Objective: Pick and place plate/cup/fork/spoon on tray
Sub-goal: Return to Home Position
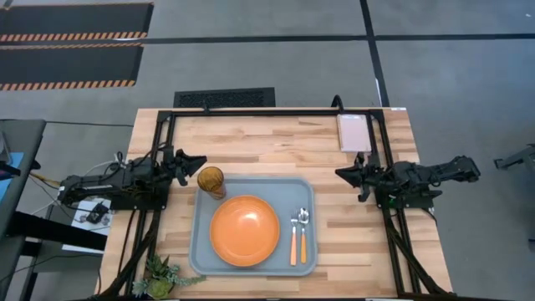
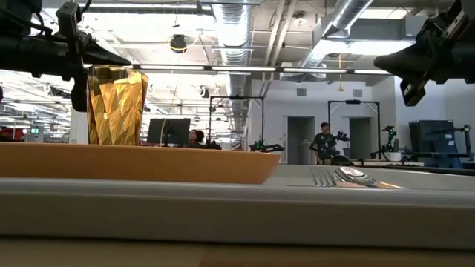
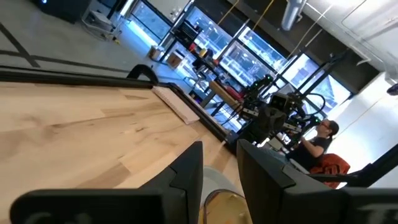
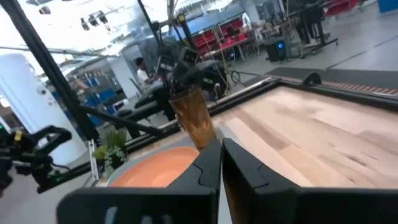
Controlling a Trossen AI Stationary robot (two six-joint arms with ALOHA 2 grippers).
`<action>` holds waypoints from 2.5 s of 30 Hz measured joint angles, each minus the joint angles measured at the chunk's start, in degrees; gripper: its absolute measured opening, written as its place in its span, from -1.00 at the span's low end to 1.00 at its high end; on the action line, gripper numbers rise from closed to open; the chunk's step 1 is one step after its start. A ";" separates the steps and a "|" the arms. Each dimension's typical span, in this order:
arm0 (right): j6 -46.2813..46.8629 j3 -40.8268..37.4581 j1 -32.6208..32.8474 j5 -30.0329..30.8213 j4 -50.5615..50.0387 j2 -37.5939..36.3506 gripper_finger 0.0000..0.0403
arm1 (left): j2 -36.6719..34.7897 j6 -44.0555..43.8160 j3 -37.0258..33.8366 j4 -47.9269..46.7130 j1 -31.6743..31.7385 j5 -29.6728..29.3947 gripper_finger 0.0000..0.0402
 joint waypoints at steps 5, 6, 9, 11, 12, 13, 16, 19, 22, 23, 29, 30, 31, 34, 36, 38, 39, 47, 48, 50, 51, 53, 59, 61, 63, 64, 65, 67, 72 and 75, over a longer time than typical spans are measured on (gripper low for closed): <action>0.67 -0.02 -0.71 0.40 -0.19 0.03 -0.81 | 0.00 0.00 0.00 0.06 0.00 -1.35 -0.57; 0.81 -0.02 -0.82 0.39 -0.20 0.00 -0.81 | 0.00 0.00 0.00 0.07 0.00 -1.33 -0.57; 0.84 -0.04 -1.15 0.15 -0.39 0.03 -0.81 | 0.00 -1.08 0.00 0.05 0.00 -1.28 -0.57; 0.82 -0.07 -1.15 0.15 -0.43 0.04 -0.81 | 0.00 -1.30 0.00 0.05 0.00 -1.20 -0.57; 0.60 -0.08 -1.15 0.15 -0.45 0.04 -0.81 | 0.00 -1.06 0.00 0.05 0.00 -1.20 -0.57; 0.56 -0.09 -1.14 0.15 -0.47 0.04 -0.81 | 0.00 -0.60 0.00 0.05 0.00 -1.21 -0.57; 0.58 -0.09 -1.14 0.12 -0.56 0.04 -0.81 | 0.00 0.26 0.00 0.03 0.00 -1.19 -0.57; 0.56 -0.11 -1.15 0.11 -0.60 0.04 -0.81 | 0.00 0.26 0.00 0.03 0.00 -1.21 -0.57; 0.56 -0.13 -1.13 0.09 -0.62 0.04 -0.81 | 0.00 0.26 0.00 0.03 0.00 -1.19 -0.57; 0.56 -0.13 -1.13 0.08 -0.62 0.04 -0.81 | 0.00 0.26 0.00 0.03 0.00 -1.21 -0.57; 0.40 -0.15 -1.13 0.00 -0.66 0.04 -0.81 | 0.00 0.26 0.00 0.00 0.00 -1.19 -0.57; 0.40 -0.15 -1.13 0.00 -0.67 0.04 -0.81 | 0.00 0.26 0.00 0.00 0.00 -1.19 -0.57; 0.40 -0.15 -1.13 0.00 -0.66 0.04 -0.81 | 0.00 0.26 0.00 0.00 0.00 -1.20 -0.57; 0.40 -0.17 -1.13 0.00 -0.67 0.04 -0.81 | 0.00 0.26 0.00 0.00 0.00 -1.19 -0.57; 0.40 -0.17 -1.13 0.00 -0.67 0.04 -0.81 | 0.00 0.26 0.00 0.00 0.00 -1.19 -0.57; 0.41 -0.17 -1.13 0.01 -0.67 0.04 -0.81 | 0.00 0.26 0.00 0.00 0.00 -1.19 -0.57; 0.42 -0.17 -1.13 0.00 -0.67 0.04 -0.81 | 0.00 0.26 0.00 0.00 0.00 -1.19 -0.57; 0.43 -0.20 -1.13 0.02 -0.67 0.04 -0.81 | 0.00 0.26 0.00 0.00 0.00 -1.19 -0.57; 0.43 -0.20 -1.13 0.02 -0.67 0.04 -0.81 | 0.00 0.26 -0.01 -0.02 0.00 -1.19 -0.57; 0.43 -0.20 -1.13 0.02 -0.67 0.04 -0.81 | 0.00 0.26 -0.02 -0.01 0.00 -1.19 -0.57; 0.43 -0.20 -1.13 0.00 -0.67 0.04 -0.81 | 0.00 0.26 -0.02 -0.02 0.00 -1.19 -0.57; 0.43 -0.20 -1.13 0.01 -0.67 0.04 -0.81 | 0.00 0.26 -0.02 0.00 0.00 -1.17 -0.57; 0.45 -0.24 -1.13 0.02 -0.67 0.04 -0.81 | 0.00 0.26 -0.02 -0.01 0.00 -1.17 -0.57; 0.45 -0.24 -1.13 0.02 -0.67 0.04 -0.81 | 0.00 0.26 -0.02 -0.02 0.00 -1.17 -0.57; 0.45 -0.24 -1.13 0.02 -0.67 0.04 -0.81 | 0.00 0.26 -0.02 -0.02 0.00 -1.17 -0.57; 0.45 -0.24 -1.13 0.02 -0.67 0.04 -0.81 | 0.00 0.26 -0.02 -0.01 0.01 -1.17 -0.57; 0.45 -0.24 -1.13 0.02 -0.67 0.04 -0.81 | 0.00 0.26 -0.02 -0.02 0.00 -1.17 -0.57; 0.45 -0.24 -1.13 0.02 -0.68 0.03 -0.81 | 0.00 0.26 -0.02 0.00 0.00 -1.17 -0.57; 0.45 -0.24 -1.13 0.02 -0.68 0.02 -0.81 | 0.00 0.26 -0.02 -0.02 0.00 -1.17 -0.57; 0.45 -0.24 -1.13 0.02 -0.68 0.04 -0.81 | 0.00 0.26 -0.02 -0.02 0.00 -1.17 -0.57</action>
